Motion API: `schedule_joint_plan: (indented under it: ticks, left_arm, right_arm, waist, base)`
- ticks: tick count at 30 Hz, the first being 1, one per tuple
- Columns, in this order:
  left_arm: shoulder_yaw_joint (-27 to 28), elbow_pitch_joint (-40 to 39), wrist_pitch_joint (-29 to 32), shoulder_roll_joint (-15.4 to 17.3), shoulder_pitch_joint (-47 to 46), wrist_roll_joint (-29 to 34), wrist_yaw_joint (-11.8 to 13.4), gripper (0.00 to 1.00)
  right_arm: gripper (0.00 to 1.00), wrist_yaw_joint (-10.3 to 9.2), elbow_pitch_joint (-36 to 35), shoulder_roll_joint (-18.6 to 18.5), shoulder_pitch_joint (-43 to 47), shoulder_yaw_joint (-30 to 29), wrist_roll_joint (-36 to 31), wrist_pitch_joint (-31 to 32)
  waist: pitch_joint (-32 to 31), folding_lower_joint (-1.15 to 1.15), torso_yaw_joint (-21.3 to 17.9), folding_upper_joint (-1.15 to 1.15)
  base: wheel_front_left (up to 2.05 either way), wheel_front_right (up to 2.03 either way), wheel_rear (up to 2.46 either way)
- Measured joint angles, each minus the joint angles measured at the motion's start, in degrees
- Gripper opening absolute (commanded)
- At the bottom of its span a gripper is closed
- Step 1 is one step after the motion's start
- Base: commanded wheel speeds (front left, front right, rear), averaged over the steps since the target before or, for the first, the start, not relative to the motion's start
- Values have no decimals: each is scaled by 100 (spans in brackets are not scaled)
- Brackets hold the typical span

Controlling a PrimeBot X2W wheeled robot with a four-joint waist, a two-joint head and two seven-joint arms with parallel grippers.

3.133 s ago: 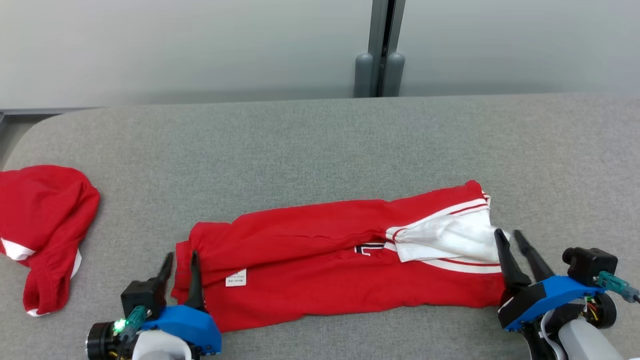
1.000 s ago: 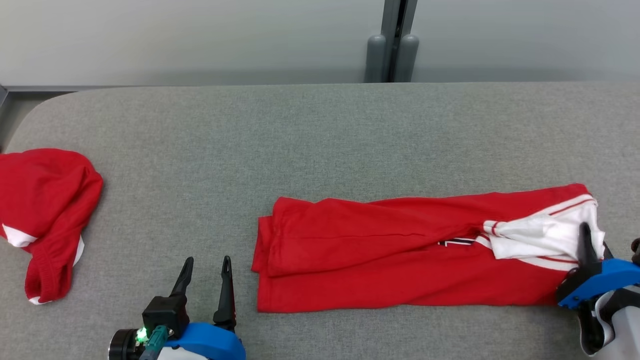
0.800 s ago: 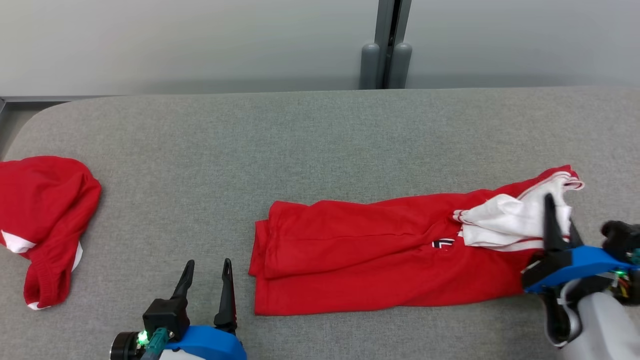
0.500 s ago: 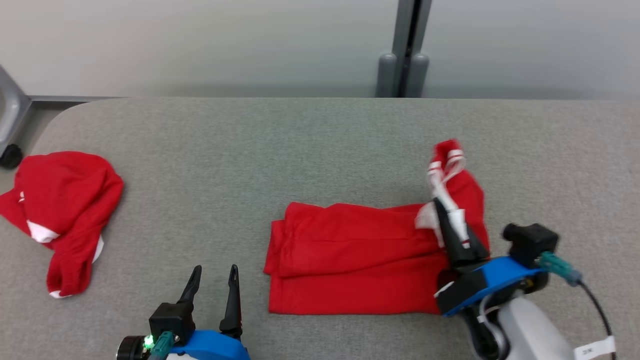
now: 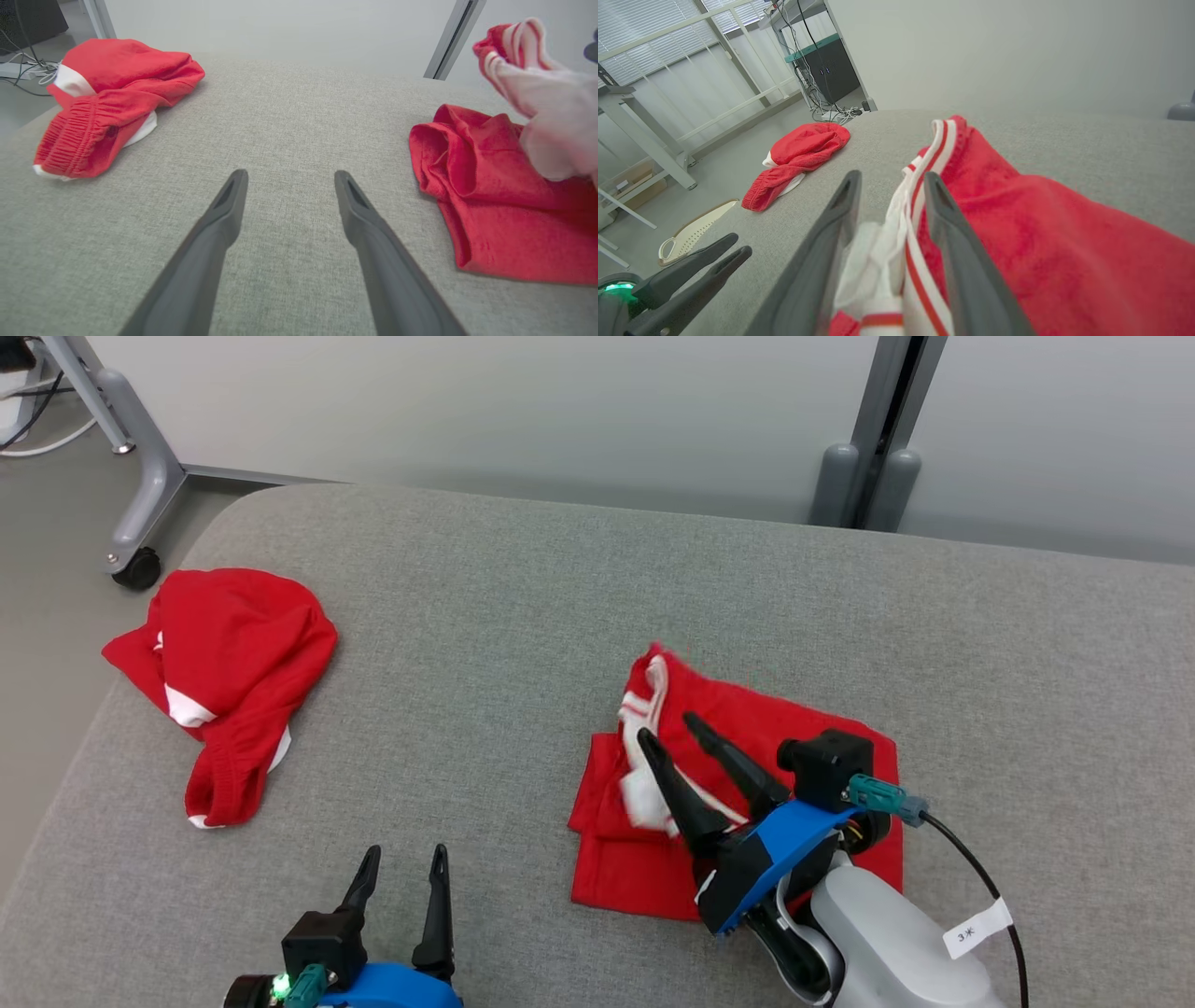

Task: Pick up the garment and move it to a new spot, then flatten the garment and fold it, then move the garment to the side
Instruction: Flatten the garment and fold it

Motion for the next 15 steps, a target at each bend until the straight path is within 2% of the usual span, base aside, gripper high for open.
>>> schedule_joint_plan:
  ticks: [4,7,15]
  left_arm:
    - [86,-5,0,0,4,42,7,100]
    - [130,-32,0,0,4,87,1,100]
    - [179,-182,0,-2,3,223,-38,100]
  right_arm:
    - [100,1,-63,35,-20,-51,18,0]
    - [100,1,-115,38,51,-315,-159,-1]
    - [100,1,-249,-43,777,-1841,-1199,0]
  waist:
    - [-13,0,-55,0]
    - [-76,0,-144,0]
    - [-238,0,-512,0]
  base:
    - [0,0,0]
    - [0,0,0]
    - [0,0,0]
